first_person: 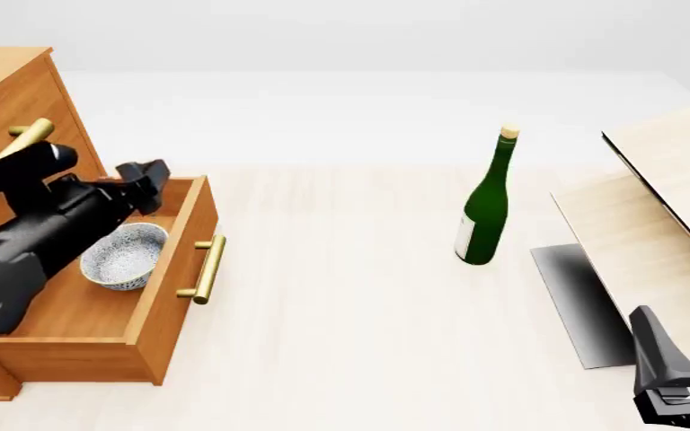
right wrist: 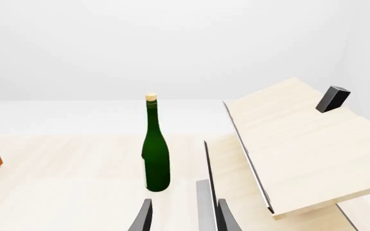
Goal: Put the bowl in the bottom drawer of the cabinet.
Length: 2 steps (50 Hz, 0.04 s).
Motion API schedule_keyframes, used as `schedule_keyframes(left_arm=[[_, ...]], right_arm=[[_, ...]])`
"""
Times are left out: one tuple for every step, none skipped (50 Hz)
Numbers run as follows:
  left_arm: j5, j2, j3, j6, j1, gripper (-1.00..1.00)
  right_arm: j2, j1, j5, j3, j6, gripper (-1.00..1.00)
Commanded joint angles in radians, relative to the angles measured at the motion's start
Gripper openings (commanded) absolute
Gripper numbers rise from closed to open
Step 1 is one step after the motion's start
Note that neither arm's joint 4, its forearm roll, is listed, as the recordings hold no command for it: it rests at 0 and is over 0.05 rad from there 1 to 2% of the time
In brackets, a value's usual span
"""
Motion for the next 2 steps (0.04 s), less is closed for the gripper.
schedule_keyframes(left_arm=[[-0.030, -0.029, 0.011, 0.023, -0.034, 1.00], [-0.030, -0.033, 0.011, 0.028, -0.037, 1.00]], right_arm=[[0.000, 0.000, 0.000, 0.000, 0.000, 1.00], [0.000, 0.000, 0.000, 0.000, 0.000, 1.00]])
